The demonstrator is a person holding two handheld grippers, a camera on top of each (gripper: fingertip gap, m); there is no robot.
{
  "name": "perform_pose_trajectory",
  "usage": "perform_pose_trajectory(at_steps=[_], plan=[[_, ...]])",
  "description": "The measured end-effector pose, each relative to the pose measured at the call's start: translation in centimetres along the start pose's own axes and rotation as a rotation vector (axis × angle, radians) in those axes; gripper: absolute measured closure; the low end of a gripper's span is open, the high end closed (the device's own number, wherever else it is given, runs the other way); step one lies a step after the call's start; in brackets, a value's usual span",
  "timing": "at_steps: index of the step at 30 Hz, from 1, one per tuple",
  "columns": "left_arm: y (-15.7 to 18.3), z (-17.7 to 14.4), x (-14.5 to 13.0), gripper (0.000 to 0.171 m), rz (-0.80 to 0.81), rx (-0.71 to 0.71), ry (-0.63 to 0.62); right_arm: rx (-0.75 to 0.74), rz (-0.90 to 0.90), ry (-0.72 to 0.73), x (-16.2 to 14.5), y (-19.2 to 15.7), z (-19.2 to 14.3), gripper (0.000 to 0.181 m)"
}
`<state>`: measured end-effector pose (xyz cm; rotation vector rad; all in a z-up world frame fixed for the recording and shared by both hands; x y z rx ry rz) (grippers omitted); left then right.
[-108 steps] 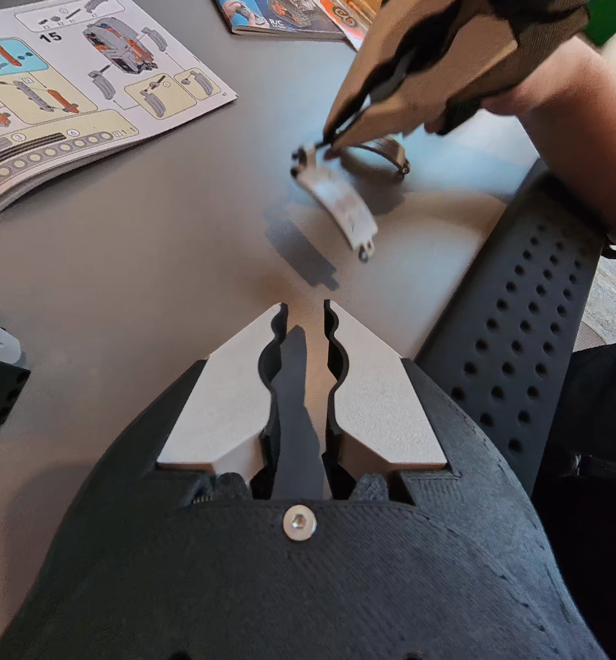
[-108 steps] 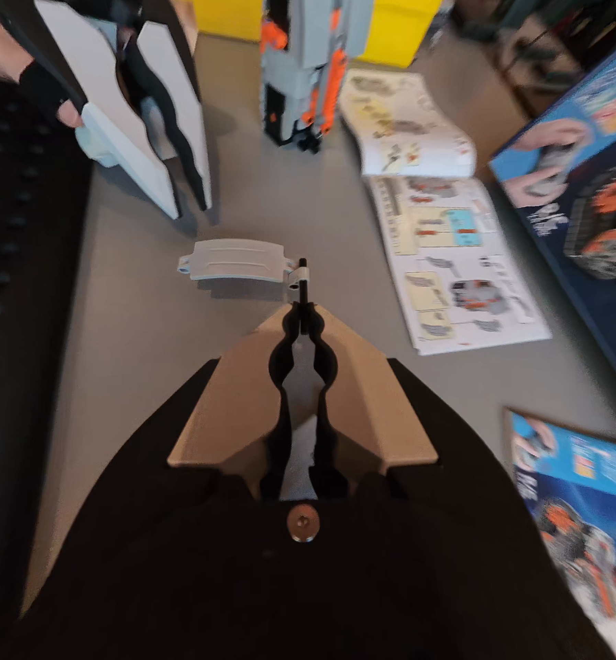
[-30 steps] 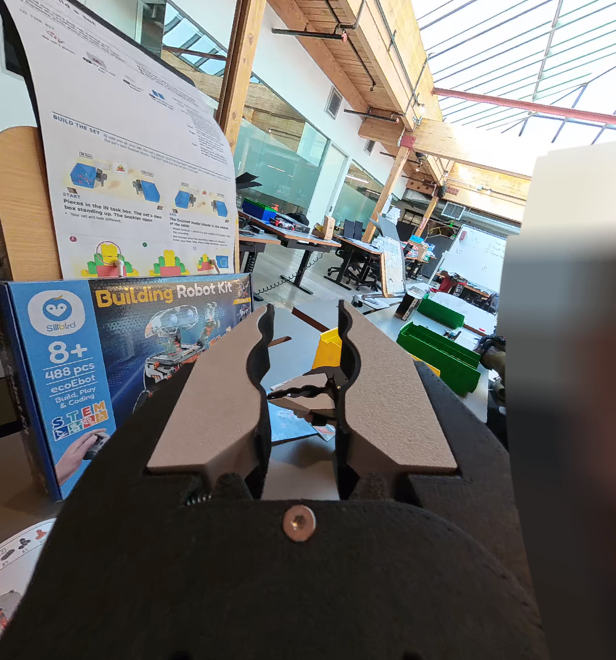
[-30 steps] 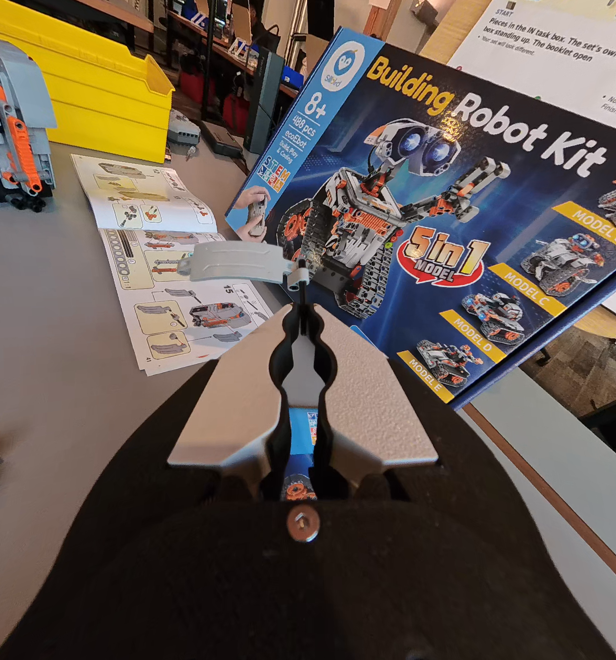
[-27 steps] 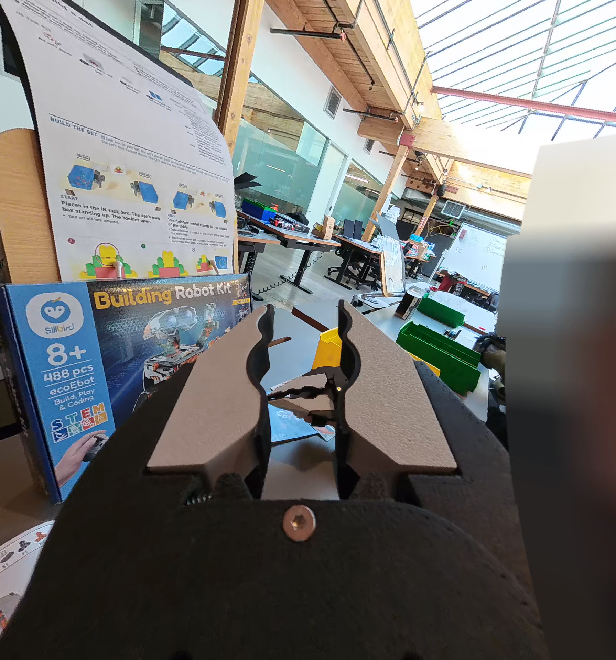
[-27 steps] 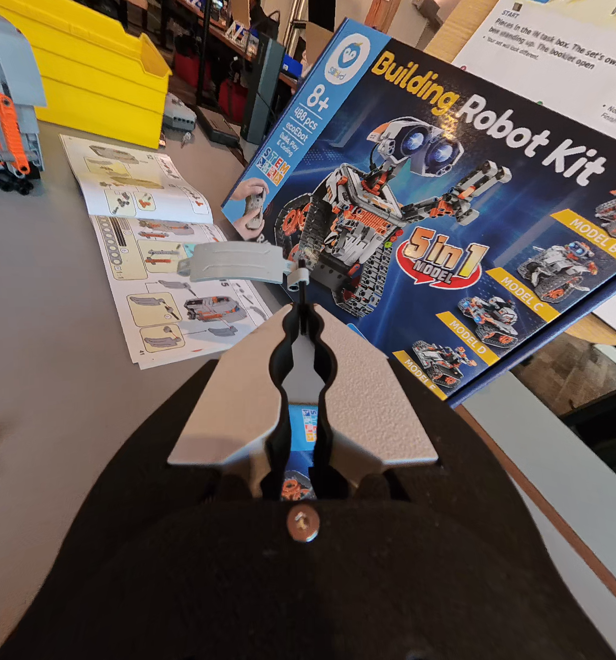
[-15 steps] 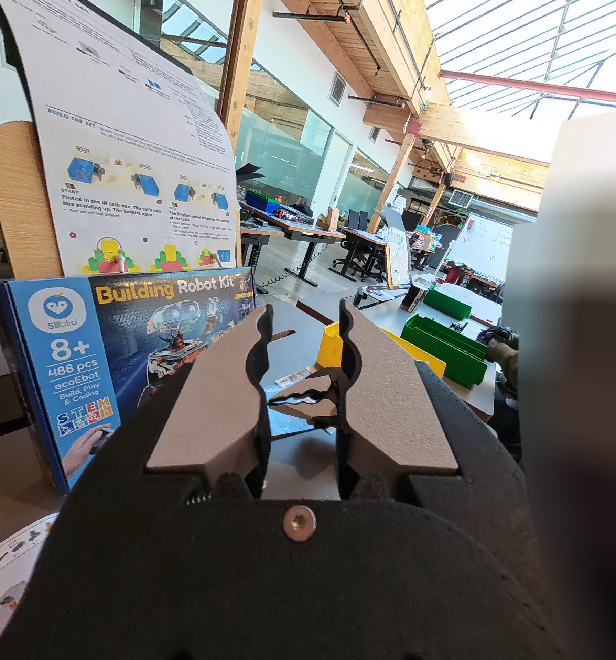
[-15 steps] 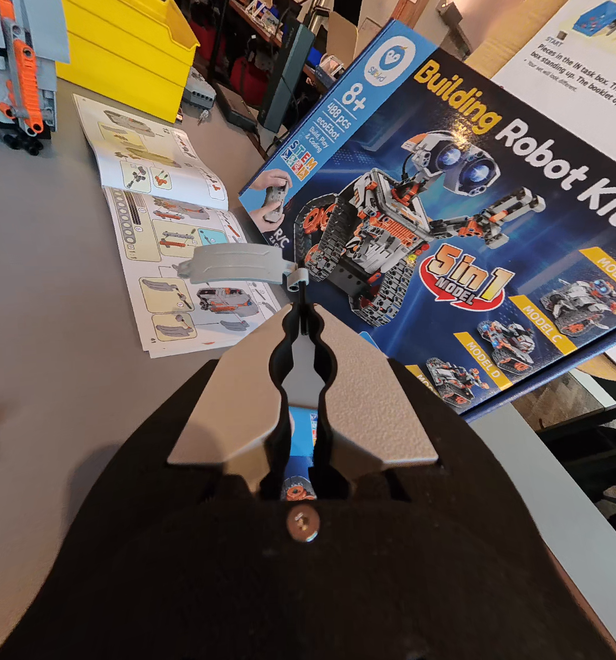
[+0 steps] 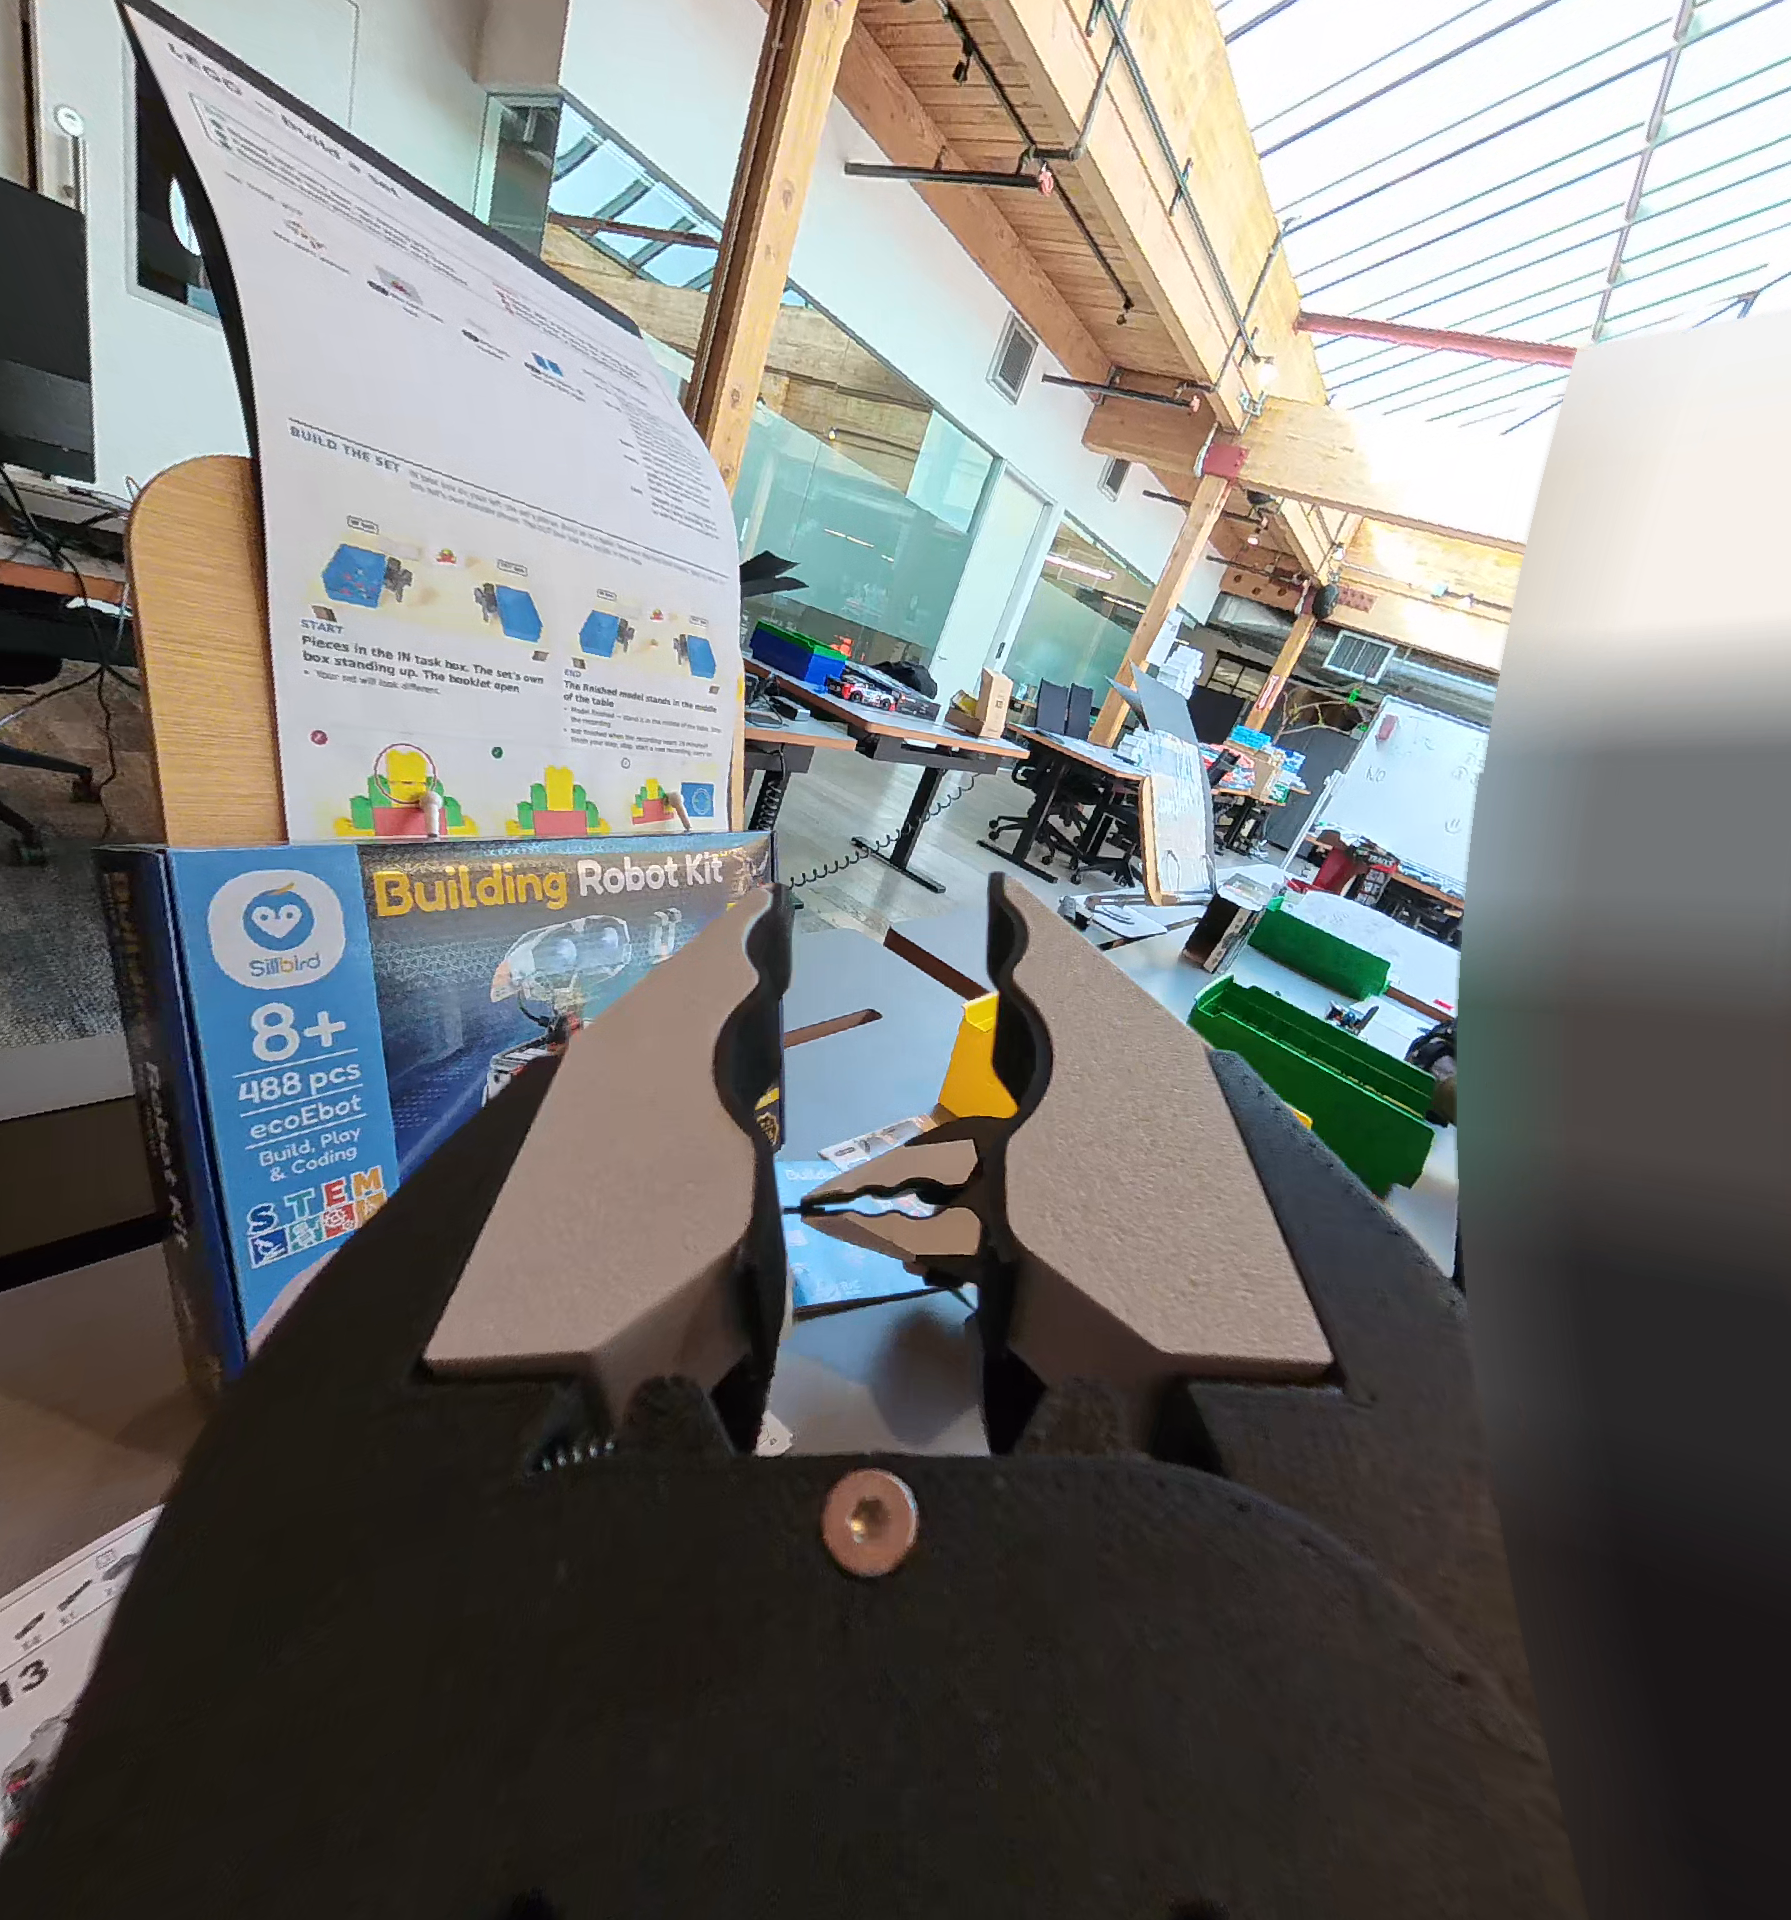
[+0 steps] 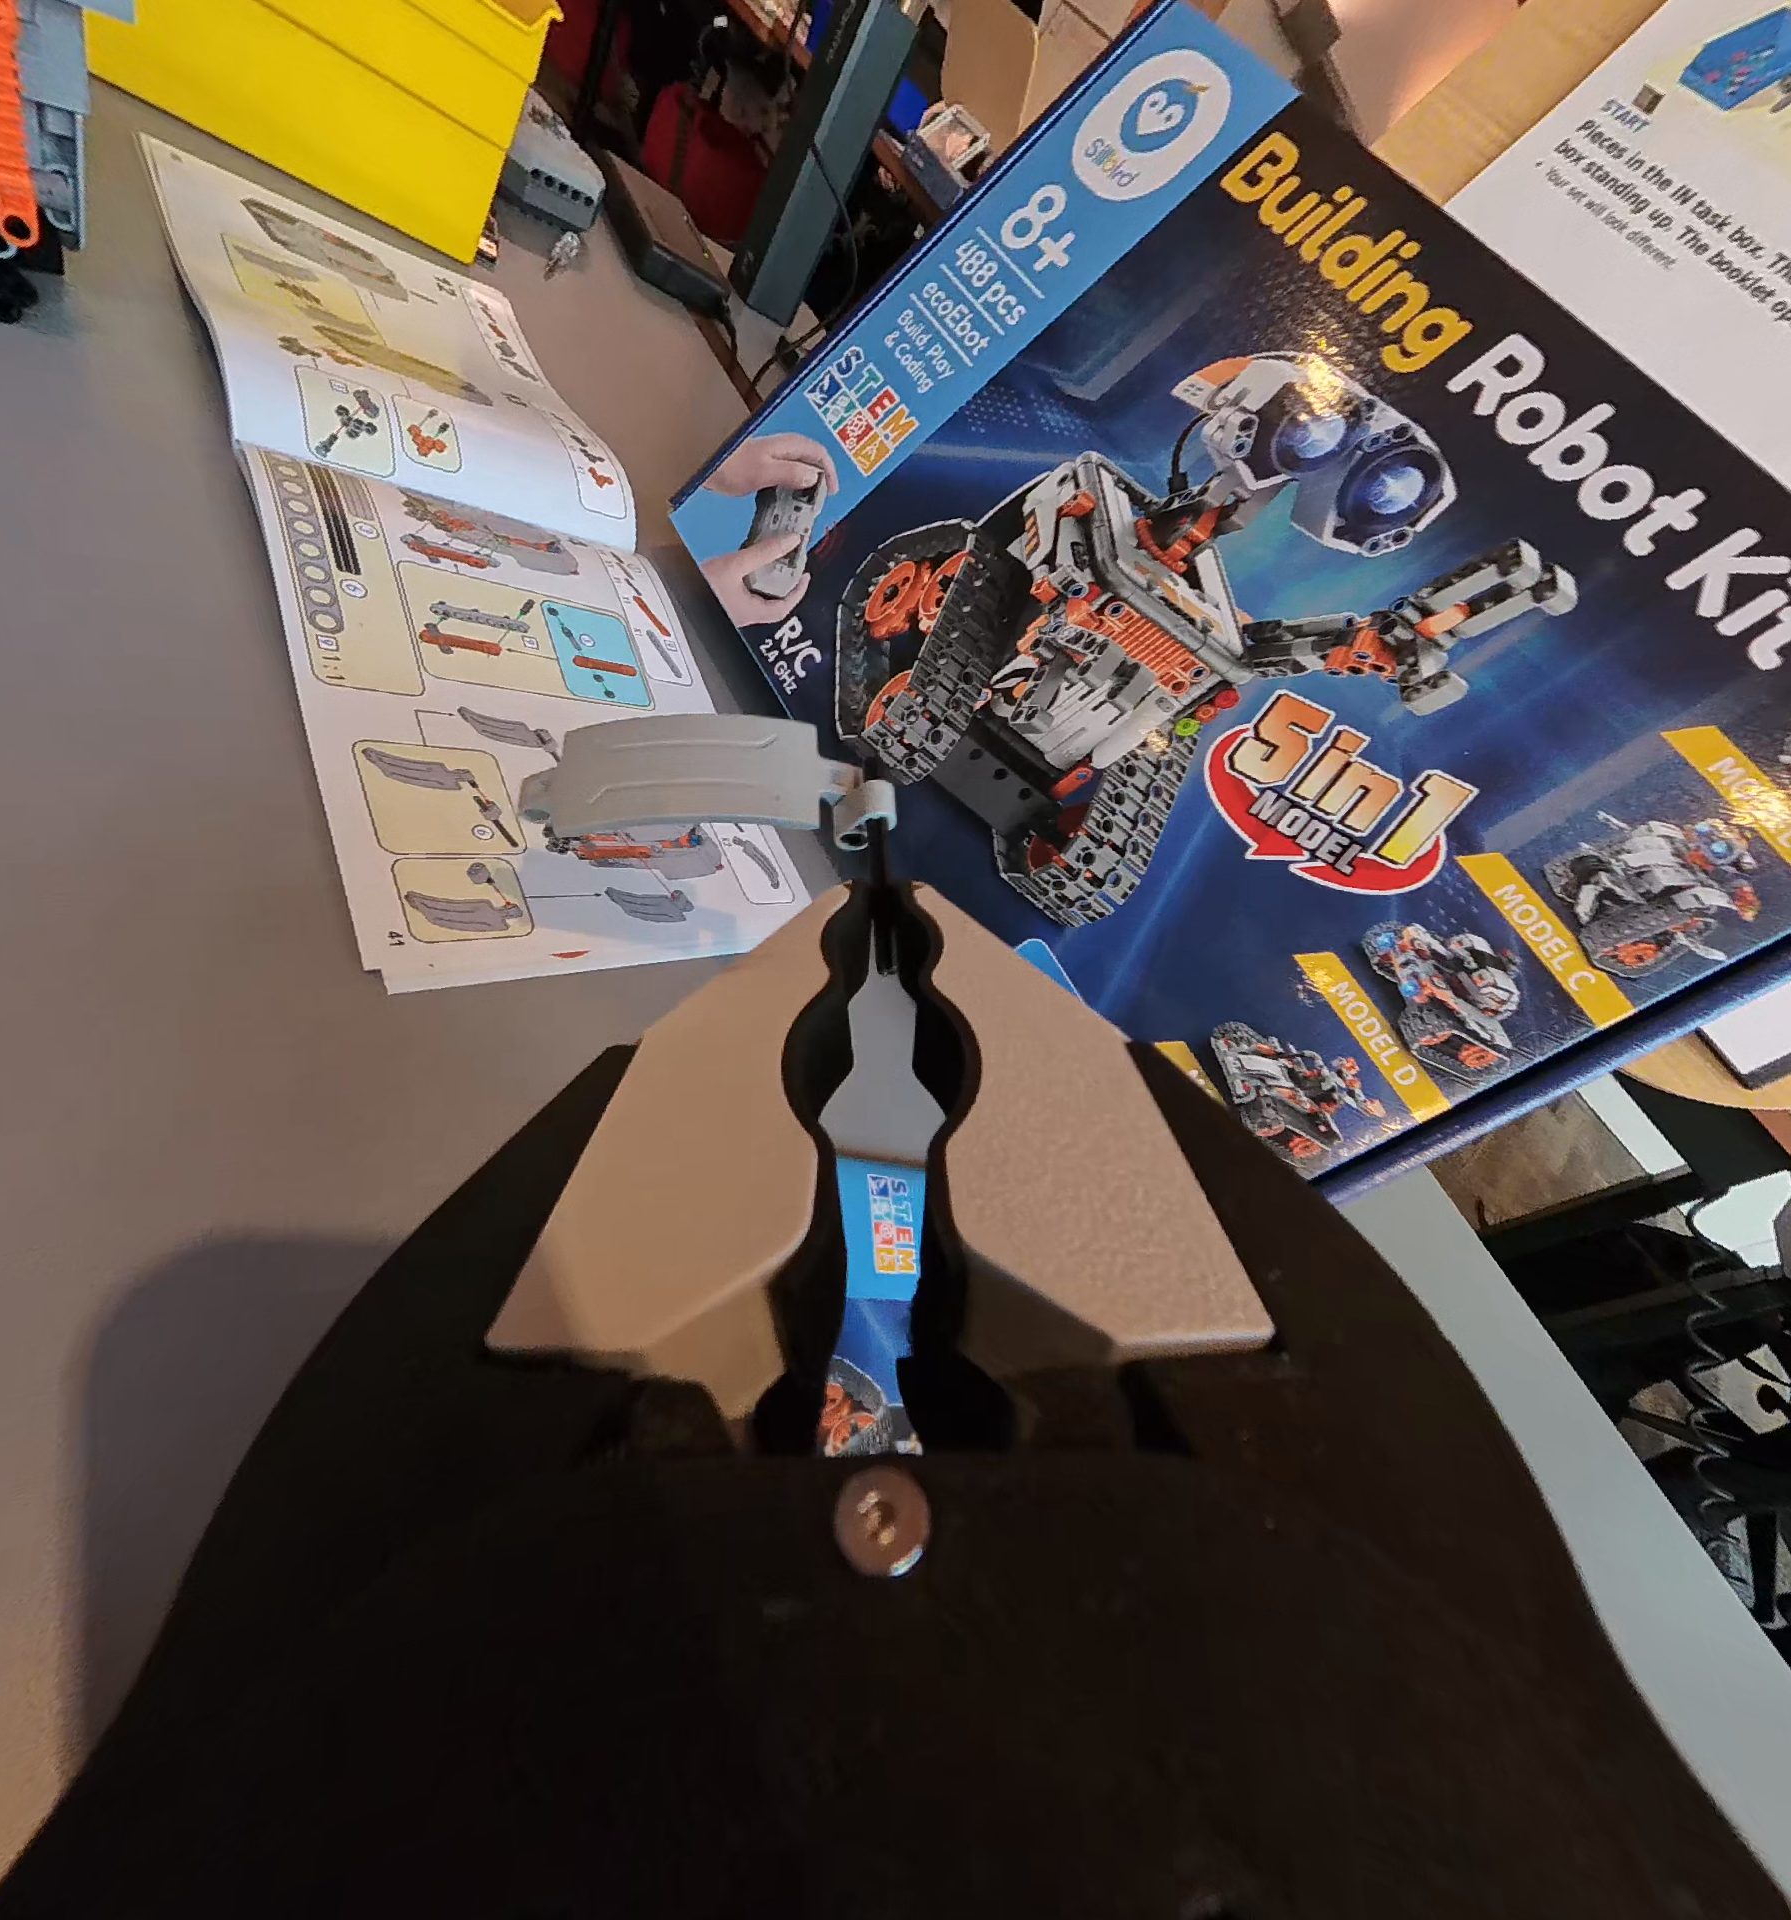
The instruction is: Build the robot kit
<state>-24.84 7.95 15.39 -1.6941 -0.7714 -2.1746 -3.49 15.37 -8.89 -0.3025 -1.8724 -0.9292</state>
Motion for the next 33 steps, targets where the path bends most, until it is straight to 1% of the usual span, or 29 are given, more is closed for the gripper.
perform_pose_trajectory(at_steps=[4,23,25,28,30,31,33], plan=[[0.5,0.2,0.0,0.136,0.012,-0.01,-0.005,-0.021,0.001,0.009,0.1,0.4,-0.2,0.178],[1.0,1.3,-1.2,0.135,0.003,-0.033,-0.055,-0.016,-0.042,0.025,1.0,0.1,-0.4,0.179],[1.1,1.4,-1.3,0.135,0.001,-0.036,-0.055,-0.029,-0.037,0.033,1.0,0.3,-0.5,0.179],[1.2,1.6,-1.6,0.135,-0.004,-0.044,-0.07,-0.107,-0.047,0.061,1.4,1.3,-0.9,0.179],[1.2,1.8,-1.9,0.135,-0.009,-0.048,-0.084,-0.098,-0.037,0.063,1.6,1.4,-1.0,0.179],[1.3,1.9,-2.0,0.135,-0.011,-0.05,-0.09,-0.093,-0.027,0.05,1.5,1.4,-1.0,0.179],[1.3,2.1,-2.3,0.133,-0.012,-0.052,-0.108,-0.167,-0.009,-0.029,0.7,2.6,-0.9,0.179]])
Point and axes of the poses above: each gripper's, where its closed fingertips meet, z out along the fingers, x out of its top, y = z × x across the jaws, the point moved 2 cm from there along -z, back along the fingers, and after that the axes turned 6 degrees about z, right-handed, at the moved point
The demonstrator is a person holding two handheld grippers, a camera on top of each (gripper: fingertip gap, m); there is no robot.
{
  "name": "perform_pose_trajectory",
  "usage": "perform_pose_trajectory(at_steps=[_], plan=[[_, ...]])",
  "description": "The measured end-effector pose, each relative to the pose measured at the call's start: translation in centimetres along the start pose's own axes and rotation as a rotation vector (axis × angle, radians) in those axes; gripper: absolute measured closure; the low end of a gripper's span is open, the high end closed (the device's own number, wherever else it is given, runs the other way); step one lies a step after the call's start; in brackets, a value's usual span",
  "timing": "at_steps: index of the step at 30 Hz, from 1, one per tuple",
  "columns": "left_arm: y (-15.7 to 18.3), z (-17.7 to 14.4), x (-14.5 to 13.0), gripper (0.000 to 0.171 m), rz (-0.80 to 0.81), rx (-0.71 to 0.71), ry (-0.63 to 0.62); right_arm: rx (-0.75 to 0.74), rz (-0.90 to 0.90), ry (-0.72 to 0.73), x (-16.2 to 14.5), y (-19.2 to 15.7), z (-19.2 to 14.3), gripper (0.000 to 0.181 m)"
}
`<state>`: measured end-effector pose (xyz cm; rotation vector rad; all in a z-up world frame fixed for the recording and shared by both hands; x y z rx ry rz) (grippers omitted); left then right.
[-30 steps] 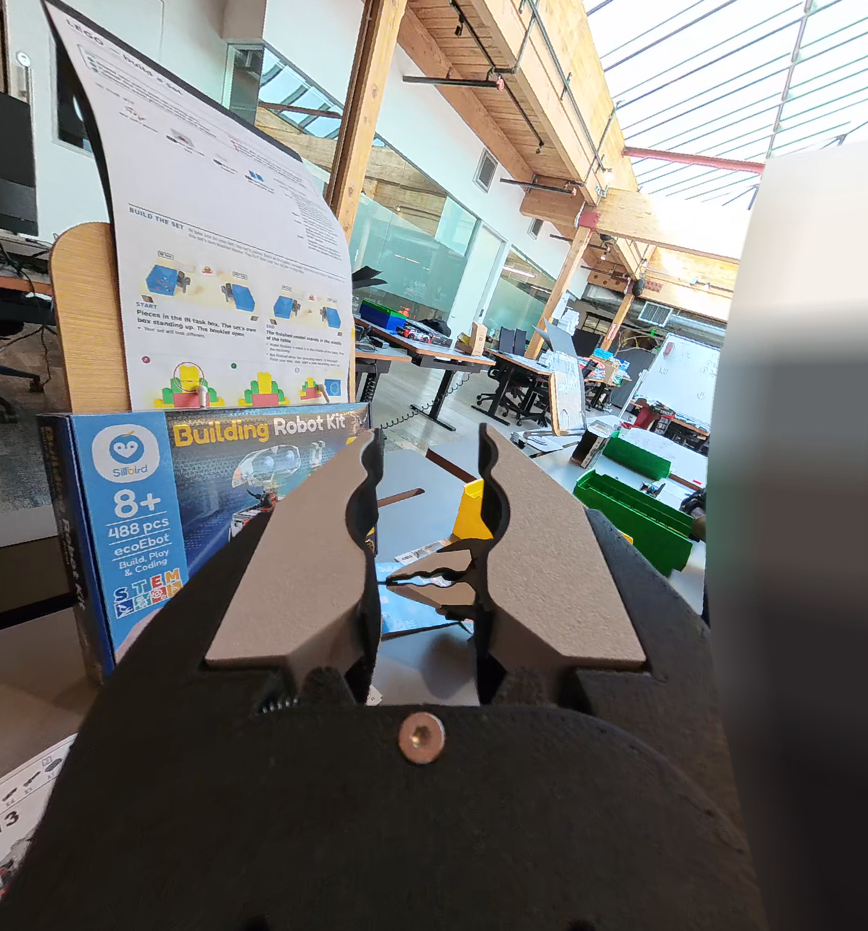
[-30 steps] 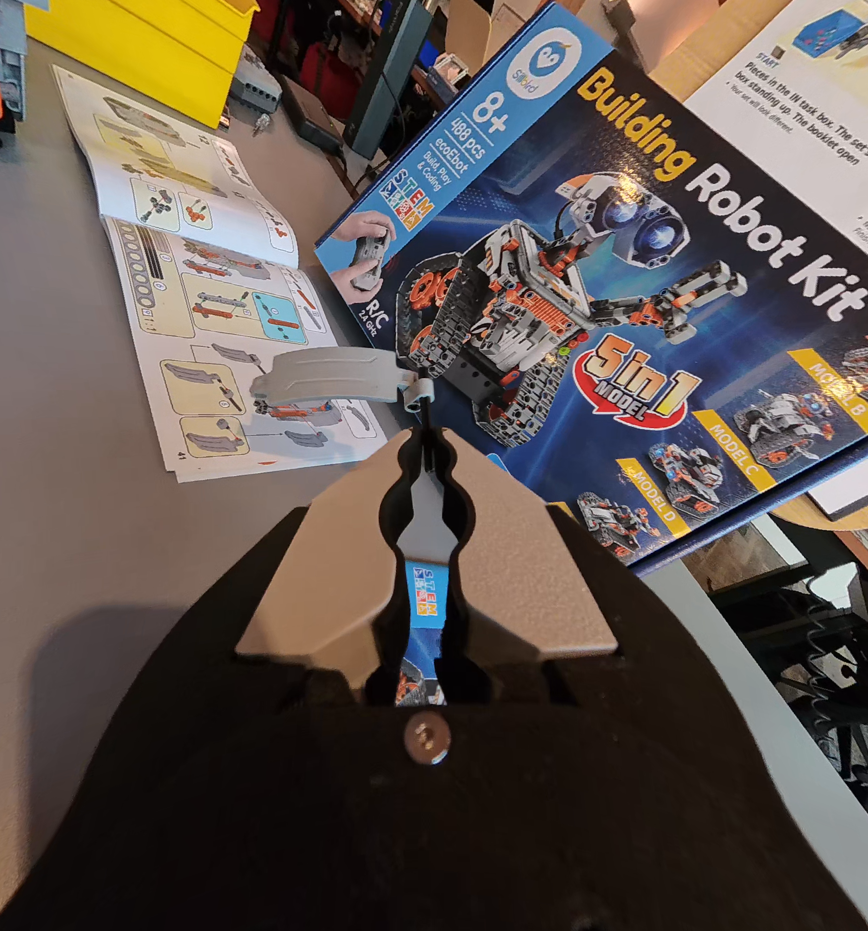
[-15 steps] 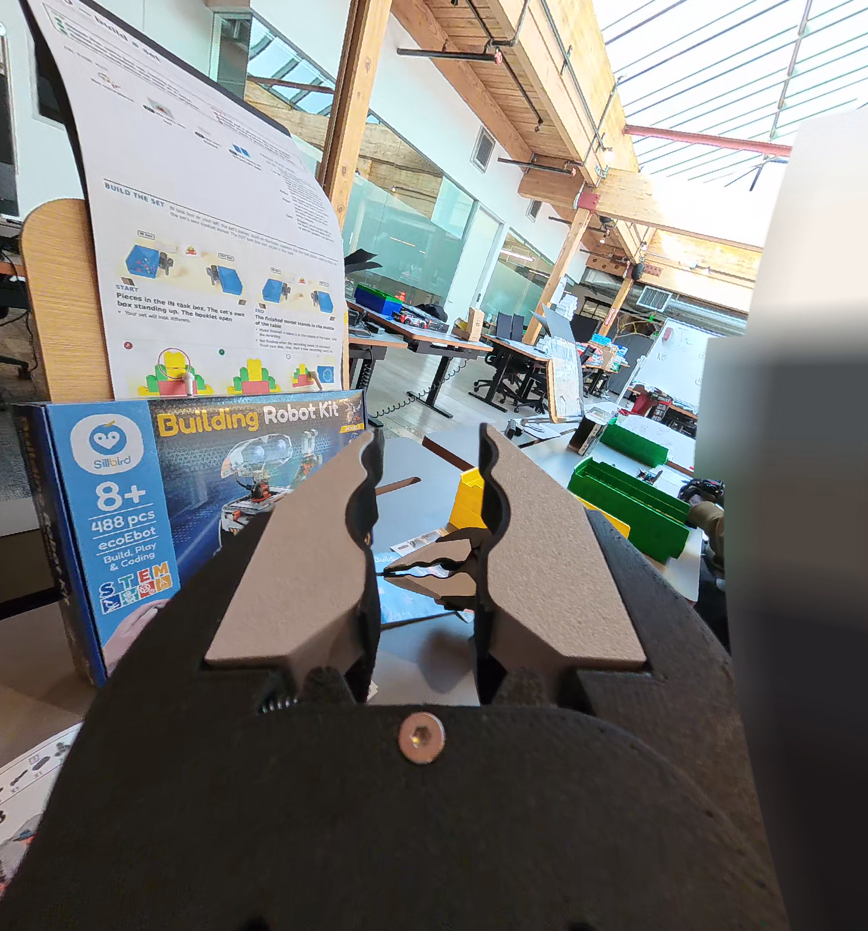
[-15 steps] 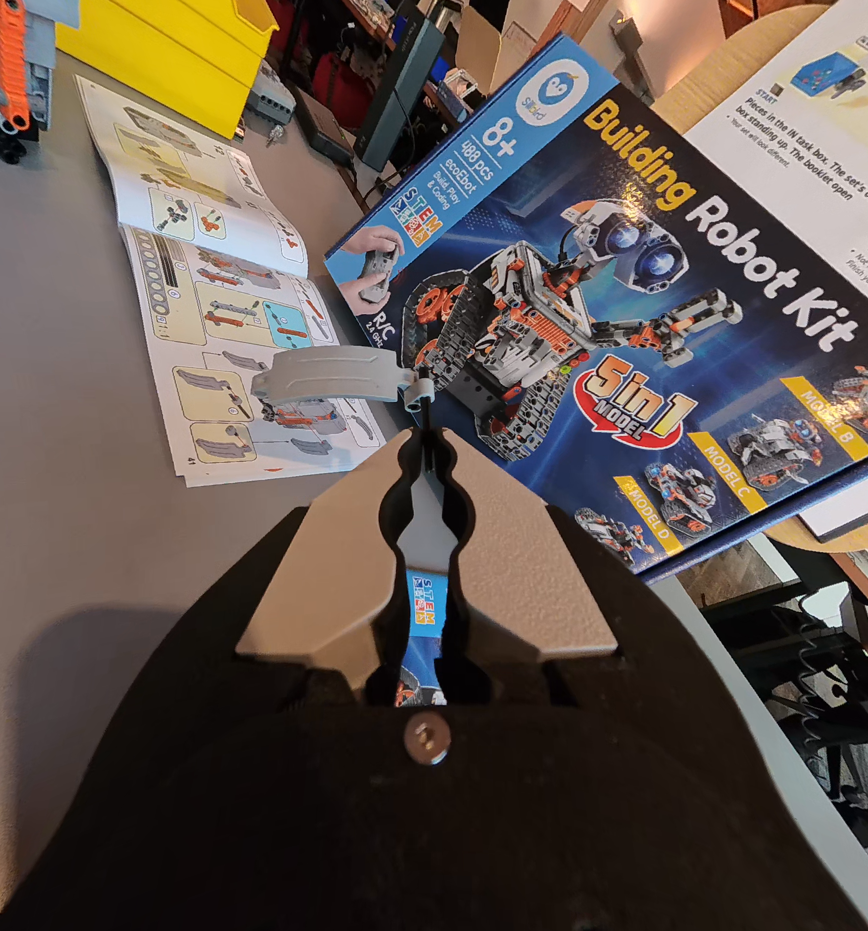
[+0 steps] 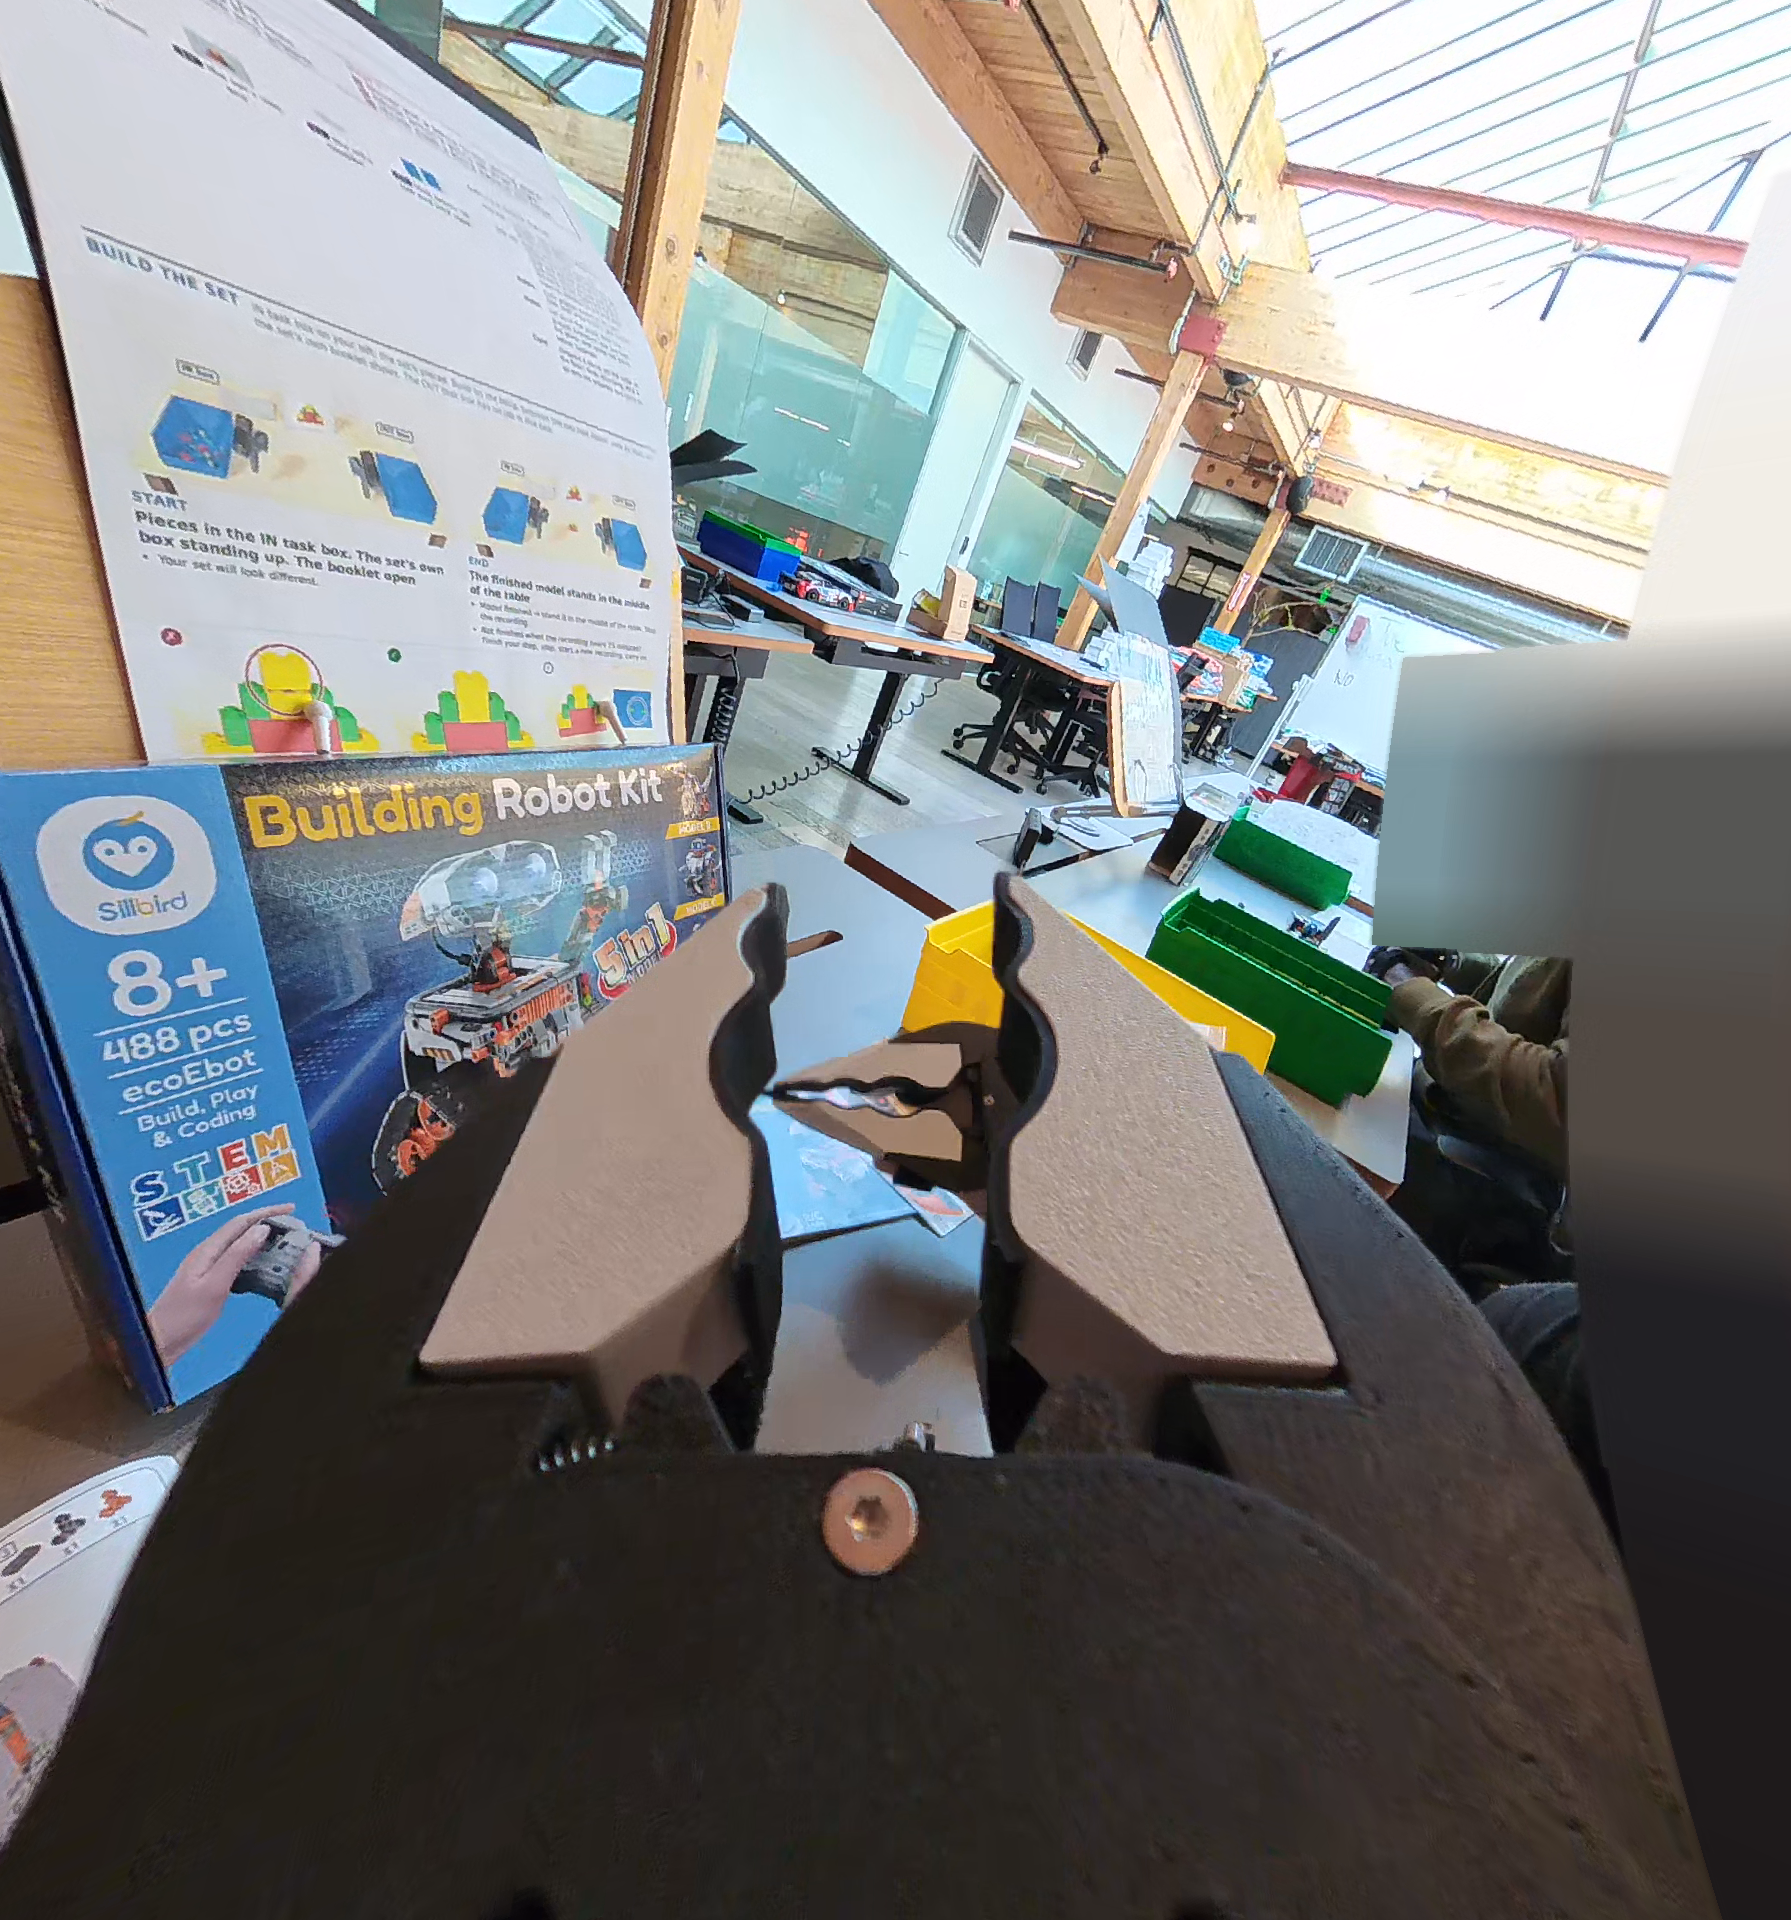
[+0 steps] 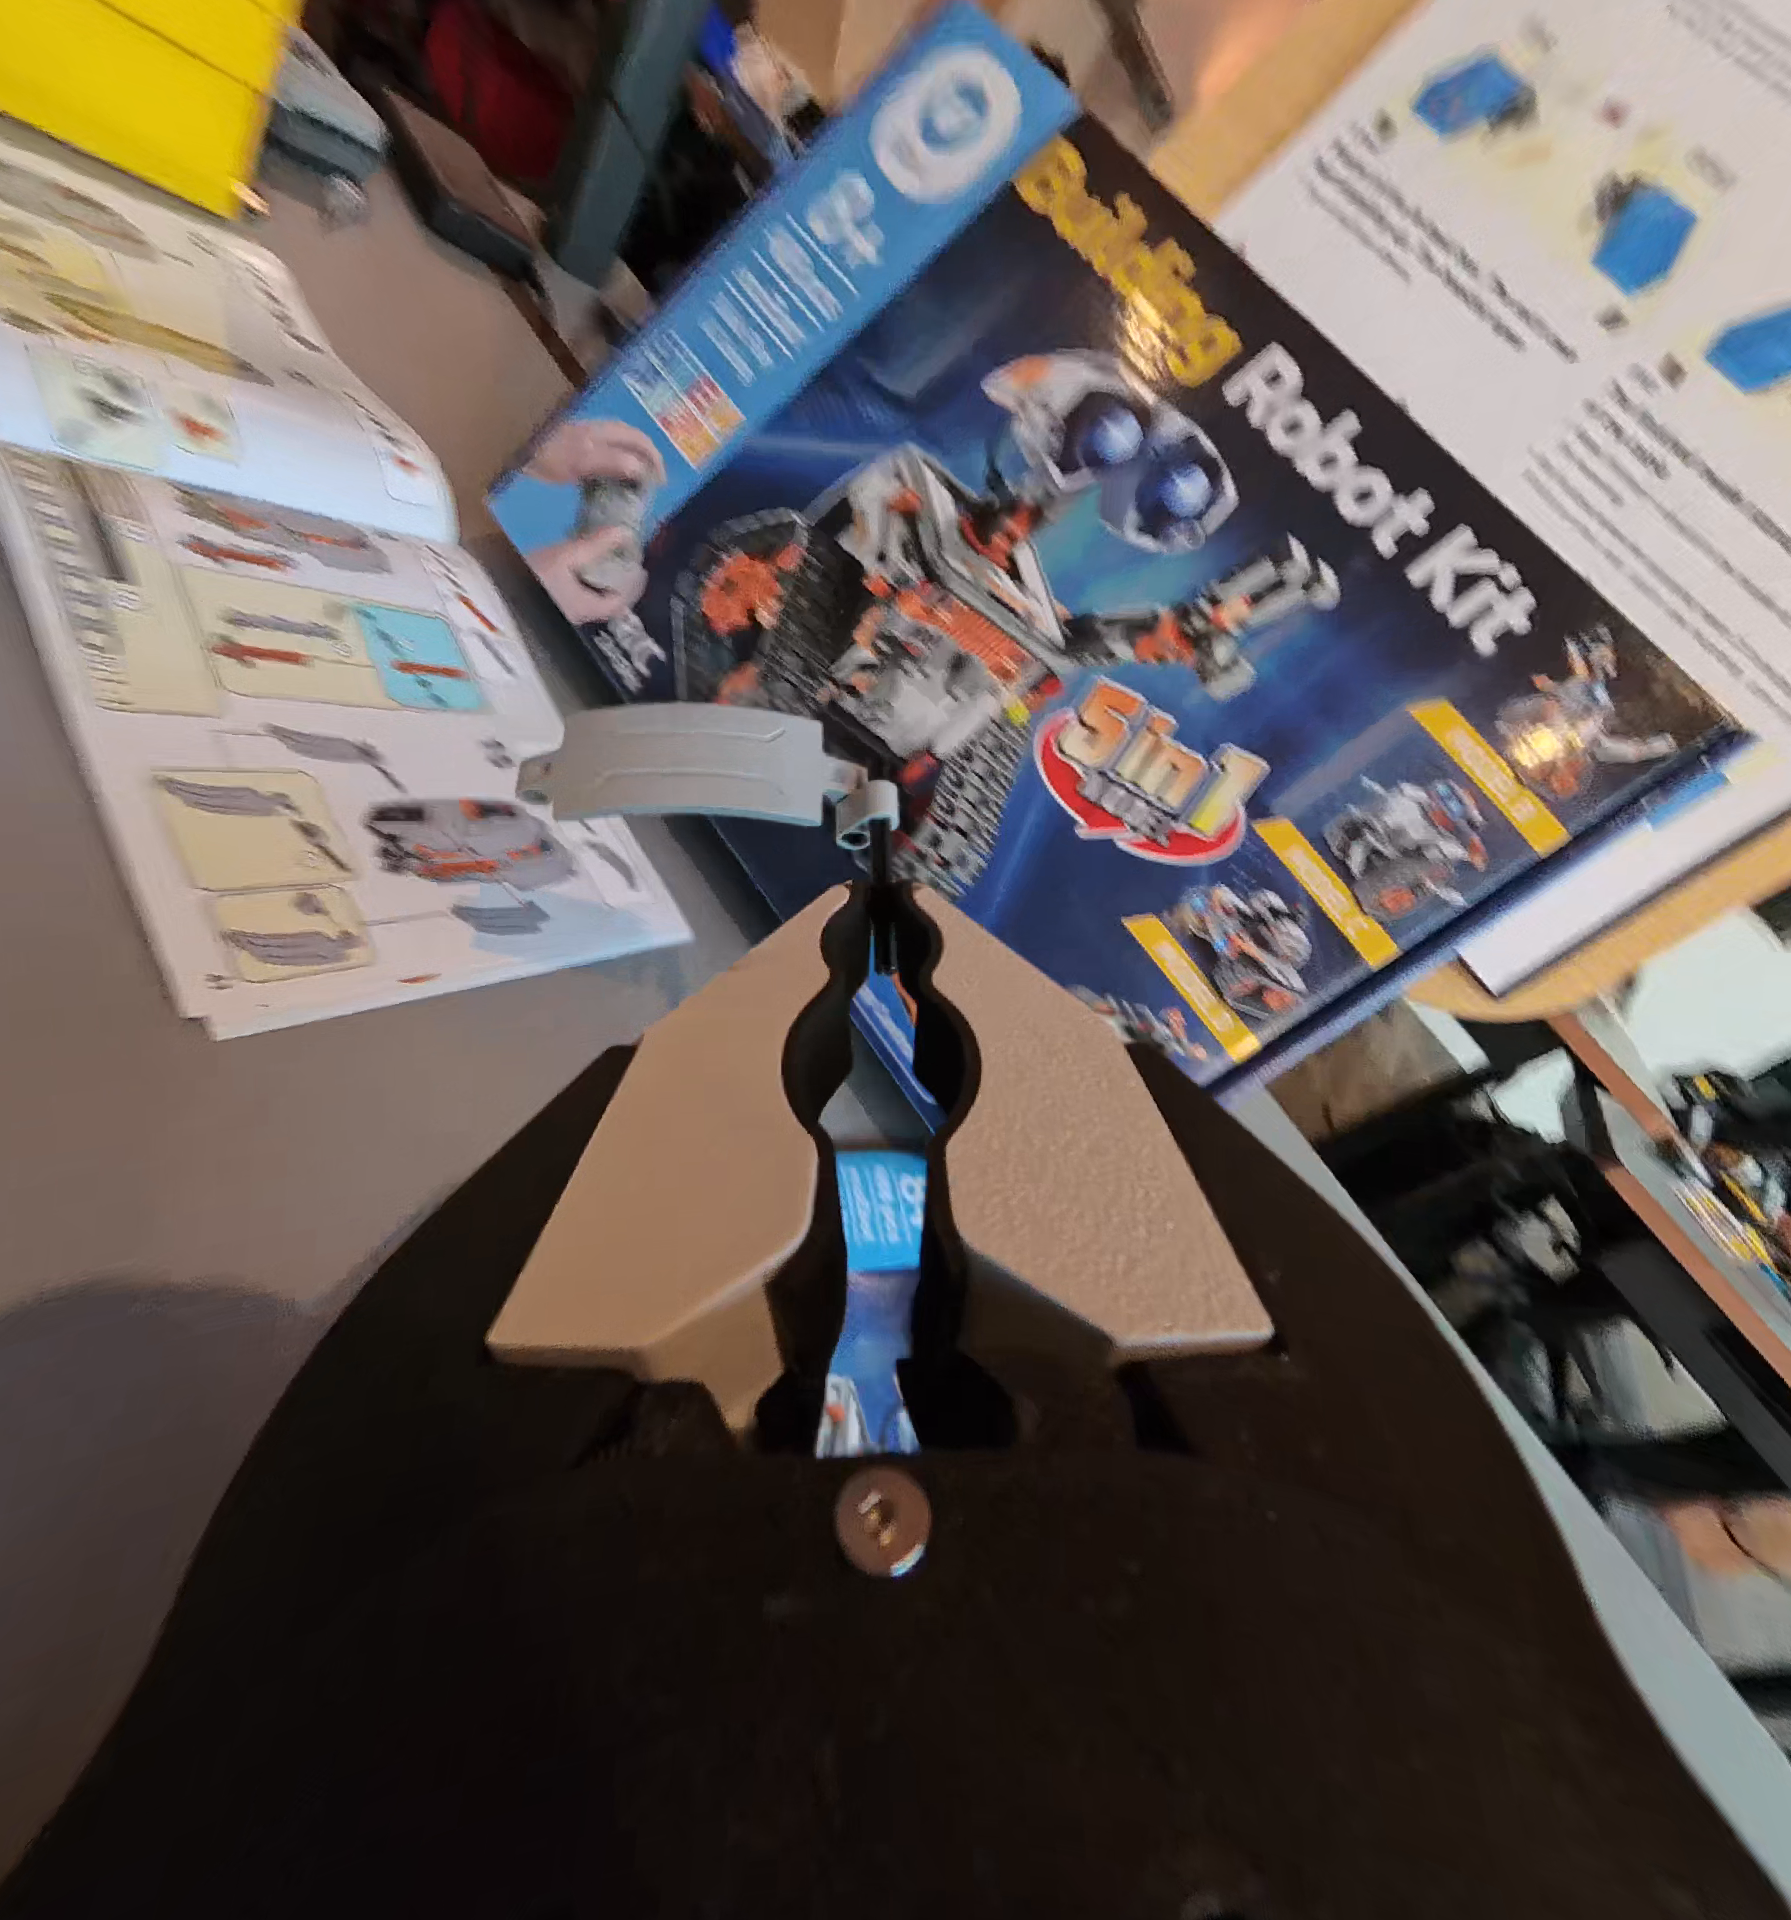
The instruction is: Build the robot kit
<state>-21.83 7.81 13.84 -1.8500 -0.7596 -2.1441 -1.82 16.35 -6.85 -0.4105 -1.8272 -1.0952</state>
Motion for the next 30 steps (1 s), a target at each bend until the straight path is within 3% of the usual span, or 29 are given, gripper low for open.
perform_pose_trajectory(at_steps=[3,21,30], plan=[[0.0,0.3,-0.5,0.133,0.002,0.003,-0.026,-0.02,0.013,-0.082,-0.7,0.4,0.4,0.179],[-0.2,1.5,-1.9,0.132,0.037,0.031,-0.102,-0.027,-0.076,-0.088,-0.9,-0.2,0.4,0.179],[-0.8,1.0,-1.7,0.132,0.032,0.044,-0.096,-0.178,-0.151,0.048,0.9,1.8,-1.3,0.179]])
Point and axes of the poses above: each gripper's, where its closed fingertips meet, z out along the fingers, x out of its top, y = z × x across the jaws, the point moved 2 cm from there along -z, back along the fingers, and after that the axes turned 6 degrees about z, right-handed, at the moved point
